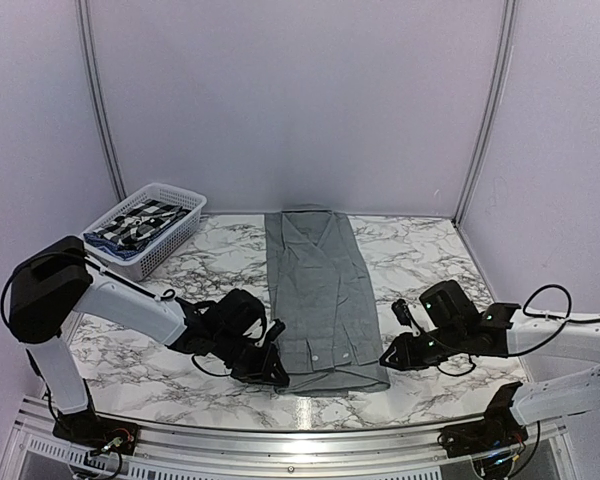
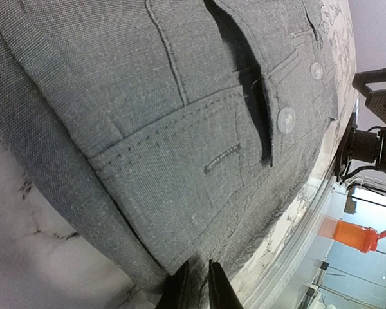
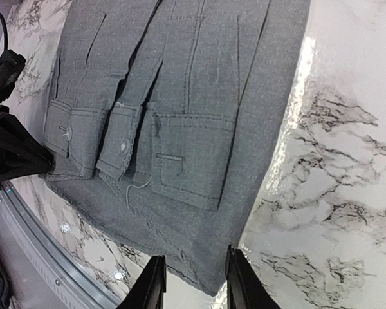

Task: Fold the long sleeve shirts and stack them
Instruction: Move the rectangle-folded shirt to the center of the board, then pick up the rectangle-folded shirt from the center of the board.

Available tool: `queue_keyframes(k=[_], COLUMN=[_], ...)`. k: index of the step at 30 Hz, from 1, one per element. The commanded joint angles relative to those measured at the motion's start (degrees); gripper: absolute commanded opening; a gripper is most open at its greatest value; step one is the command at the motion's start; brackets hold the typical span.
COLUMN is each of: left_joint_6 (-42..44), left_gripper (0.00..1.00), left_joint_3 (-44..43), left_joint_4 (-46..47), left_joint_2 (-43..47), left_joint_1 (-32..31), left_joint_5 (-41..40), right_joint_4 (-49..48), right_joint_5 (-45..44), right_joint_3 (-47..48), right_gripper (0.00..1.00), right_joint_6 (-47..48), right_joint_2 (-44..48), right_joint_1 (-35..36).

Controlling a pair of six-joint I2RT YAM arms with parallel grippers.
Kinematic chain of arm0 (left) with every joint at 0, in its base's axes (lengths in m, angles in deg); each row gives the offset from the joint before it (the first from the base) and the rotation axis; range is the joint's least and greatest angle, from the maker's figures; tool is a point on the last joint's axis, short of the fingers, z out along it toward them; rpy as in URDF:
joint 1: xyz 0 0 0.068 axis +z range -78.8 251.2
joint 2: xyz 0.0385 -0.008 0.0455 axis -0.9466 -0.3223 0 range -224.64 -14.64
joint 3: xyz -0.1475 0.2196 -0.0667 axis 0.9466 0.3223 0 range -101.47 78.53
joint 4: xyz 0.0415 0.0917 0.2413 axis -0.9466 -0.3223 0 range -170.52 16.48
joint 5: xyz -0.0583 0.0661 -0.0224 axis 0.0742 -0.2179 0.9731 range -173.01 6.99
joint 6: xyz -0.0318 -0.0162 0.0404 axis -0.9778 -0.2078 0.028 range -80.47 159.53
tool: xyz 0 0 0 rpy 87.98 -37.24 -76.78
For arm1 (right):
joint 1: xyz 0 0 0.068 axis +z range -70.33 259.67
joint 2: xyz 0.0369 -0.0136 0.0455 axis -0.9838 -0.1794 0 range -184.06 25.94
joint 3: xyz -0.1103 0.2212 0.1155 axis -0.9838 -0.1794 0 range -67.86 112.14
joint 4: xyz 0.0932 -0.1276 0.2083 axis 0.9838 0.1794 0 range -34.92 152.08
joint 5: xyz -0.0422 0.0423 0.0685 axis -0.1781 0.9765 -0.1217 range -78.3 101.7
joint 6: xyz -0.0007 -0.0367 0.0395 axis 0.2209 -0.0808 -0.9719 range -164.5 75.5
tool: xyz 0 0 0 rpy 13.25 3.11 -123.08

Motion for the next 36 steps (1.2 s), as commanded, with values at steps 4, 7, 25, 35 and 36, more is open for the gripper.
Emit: queue_keyframes(k=[4,7,25,35,36], left_joint_6=[0.0,0.29,2.23,3.01,2.82], left_gripper=[0.12,0.12,0.33,0.37,0.37], left_joint_3=[7.71,7.74,2.74,0.84,0.96], left_joint_4=[-10.38,-10.85,-14.33,-12.27,-12.14], left_joint_2=[1.73,3.41,12.41,7.58,7.17], left_joint_1=[-0.29,-0.29,6.89,6.03,5.82], left_joint_5=[-4.19,-4.31,-12.56,-8.52,-8.49], right_joint_4=[-2.91,-4.8,-12.51,-16.55,-16.98], right_joint_5=[0.81,2.16,7.21,9.26,9.5], right_joint_3=[-0.41,-1.21,-3.38,-4.04,-4.21], right_gripper=[0.34,0.38,0.55,0.56,0.56], right_joint_6=[-1.48,-2.01,-3.48,-4.13,-4.27], right_joint_2=[-1.73,-2.49,-7.32,-10.95,-11.34], right_joint_1=[0.41,0.43,0.39,0.39,0.39])
